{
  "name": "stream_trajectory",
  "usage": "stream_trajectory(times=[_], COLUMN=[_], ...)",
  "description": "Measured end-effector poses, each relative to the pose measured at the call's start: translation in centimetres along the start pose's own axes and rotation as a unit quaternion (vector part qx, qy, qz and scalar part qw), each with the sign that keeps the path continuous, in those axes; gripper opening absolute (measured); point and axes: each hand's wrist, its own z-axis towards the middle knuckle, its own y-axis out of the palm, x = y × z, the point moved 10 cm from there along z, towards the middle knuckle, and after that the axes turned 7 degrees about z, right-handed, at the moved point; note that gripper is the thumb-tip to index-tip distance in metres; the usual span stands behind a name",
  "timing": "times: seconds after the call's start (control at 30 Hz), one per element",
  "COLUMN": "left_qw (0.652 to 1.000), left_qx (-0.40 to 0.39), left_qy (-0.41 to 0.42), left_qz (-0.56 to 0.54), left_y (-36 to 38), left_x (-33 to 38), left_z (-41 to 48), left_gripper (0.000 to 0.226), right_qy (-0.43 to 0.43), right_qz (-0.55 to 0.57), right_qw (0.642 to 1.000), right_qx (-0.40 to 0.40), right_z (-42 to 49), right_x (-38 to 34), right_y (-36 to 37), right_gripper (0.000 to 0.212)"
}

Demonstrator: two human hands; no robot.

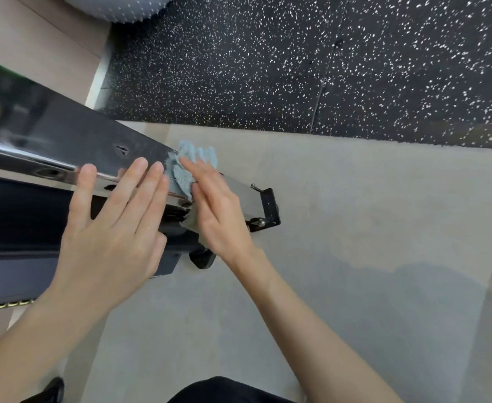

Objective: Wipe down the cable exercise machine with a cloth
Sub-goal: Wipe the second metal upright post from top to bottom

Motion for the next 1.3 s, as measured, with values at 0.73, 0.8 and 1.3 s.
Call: stream_trajectory(times=[0.73, 0.8, 1.3], left_qw=[0.999, 0.999, 1.0], left_qx=[0.022, 0.024, 0.005], left_qy=[0.028, 0.029, 0.024], left_qz=[-0.006, -0.009, -0.01], left_y=[1.2, 1.4, 0.6], left_x=[2.0, 2.3, 1.5], left_z=[0.2, 0.2, 0.3], left_gripper=[0.047, 0.046, 0.044], right_qy=[0.03, 0.037, 0.293], right_qz=[0.007, -0.001, 0.084], right_qw=[0.998, 0.998, 0.943], right_qx=[0.046, 0.049, 0.137], right_z=[-2.0, -1.9, -3.0], right_x=[5.9, 6.6, 13.9], right_y=[-2.7, -3.0, -6.4], right_gripper=[0.039, 0.04, 0.03])
